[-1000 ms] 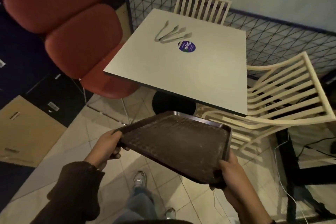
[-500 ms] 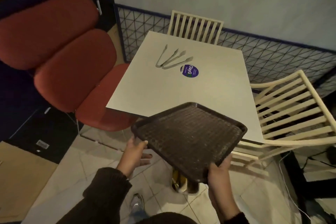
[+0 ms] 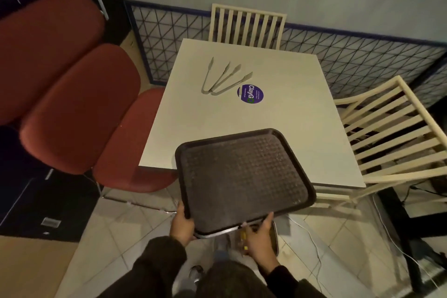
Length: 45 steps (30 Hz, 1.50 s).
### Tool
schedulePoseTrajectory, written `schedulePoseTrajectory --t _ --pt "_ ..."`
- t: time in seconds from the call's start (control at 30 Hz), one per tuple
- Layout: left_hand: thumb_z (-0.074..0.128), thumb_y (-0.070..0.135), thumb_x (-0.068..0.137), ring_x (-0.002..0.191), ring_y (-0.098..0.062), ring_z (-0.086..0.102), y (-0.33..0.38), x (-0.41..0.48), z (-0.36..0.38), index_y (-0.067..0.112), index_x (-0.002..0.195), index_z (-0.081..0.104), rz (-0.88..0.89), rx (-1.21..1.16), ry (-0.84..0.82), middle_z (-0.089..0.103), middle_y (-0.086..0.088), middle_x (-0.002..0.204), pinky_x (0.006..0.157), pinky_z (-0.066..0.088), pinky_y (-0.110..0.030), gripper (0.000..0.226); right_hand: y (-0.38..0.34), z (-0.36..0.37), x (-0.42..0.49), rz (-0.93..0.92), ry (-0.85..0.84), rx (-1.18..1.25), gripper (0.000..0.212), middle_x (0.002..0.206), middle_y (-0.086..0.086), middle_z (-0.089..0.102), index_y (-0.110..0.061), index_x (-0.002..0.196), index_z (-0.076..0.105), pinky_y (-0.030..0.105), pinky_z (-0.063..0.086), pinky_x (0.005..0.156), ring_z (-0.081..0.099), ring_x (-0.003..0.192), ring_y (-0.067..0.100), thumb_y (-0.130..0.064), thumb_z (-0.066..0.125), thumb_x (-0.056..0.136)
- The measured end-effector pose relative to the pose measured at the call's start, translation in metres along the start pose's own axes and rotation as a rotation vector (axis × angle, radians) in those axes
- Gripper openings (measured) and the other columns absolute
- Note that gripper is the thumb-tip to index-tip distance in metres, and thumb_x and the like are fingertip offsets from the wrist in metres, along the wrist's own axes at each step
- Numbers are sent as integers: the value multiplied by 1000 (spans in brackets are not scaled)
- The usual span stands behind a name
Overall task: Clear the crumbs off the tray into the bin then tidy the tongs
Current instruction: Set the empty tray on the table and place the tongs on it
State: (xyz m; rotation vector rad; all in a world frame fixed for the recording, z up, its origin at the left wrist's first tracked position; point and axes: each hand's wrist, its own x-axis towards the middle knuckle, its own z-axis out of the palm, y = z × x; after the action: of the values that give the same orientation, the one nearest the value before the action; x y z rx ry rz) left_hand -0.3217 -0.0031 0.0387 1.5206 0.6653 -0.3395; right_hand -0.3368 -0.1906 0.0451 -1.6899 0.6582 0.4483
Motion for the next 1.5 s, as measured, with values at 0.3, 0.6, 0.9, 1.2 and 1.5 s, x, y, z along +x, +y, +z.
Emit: schedulePoseTrajectory --t 0.3,0.6,0.9,1.2,1.5 --pt "48 -6 87 94 -28 56 22 91 -59 11 125 53 -65 124 276 61 -10 112 89 48 -44 43 -23 -94 114 60 371 -216 59 142 24 38 -9 141 26 56 44 99 49 120 41 -16 57 90" --pt "53 3 83 102 -30 57 58 164 -63 16 121 58 -140 561 330 65 -10 113 91 40 -35 41 -65 -98 205 -13 208 -447 7 99 17 65 -15 95 51 29 45 65 54 76 17 -11 45 95" --pt "61 15 80 68 -6 58 91 214 16 44 137 28 -41 619 -61 60 9 75 59 42 -10 72 -95 -172 256 90 438 -537 27 113 28 60 3 117 52 47 44 92 57 103 43 -13 48 95" --pt "65 10 76 81 -9 62 111 262 108 74 120 0 26 629 -315 62 11 88 67 55 -23 102 -127 -245 316 239 688 -283 22 114 23 59 -2 109 58 45 44 91 56 104 38 -3 52 88" --pt "63 18 82 99 -23 62 177 332 182 57 129 15 90 563 -298 63 2 109 86 52 -45 78 -188 -277 395 206 585 -285 53 135 15 49 -17 135 46 54 43 100 51 117 37 4 47 87"
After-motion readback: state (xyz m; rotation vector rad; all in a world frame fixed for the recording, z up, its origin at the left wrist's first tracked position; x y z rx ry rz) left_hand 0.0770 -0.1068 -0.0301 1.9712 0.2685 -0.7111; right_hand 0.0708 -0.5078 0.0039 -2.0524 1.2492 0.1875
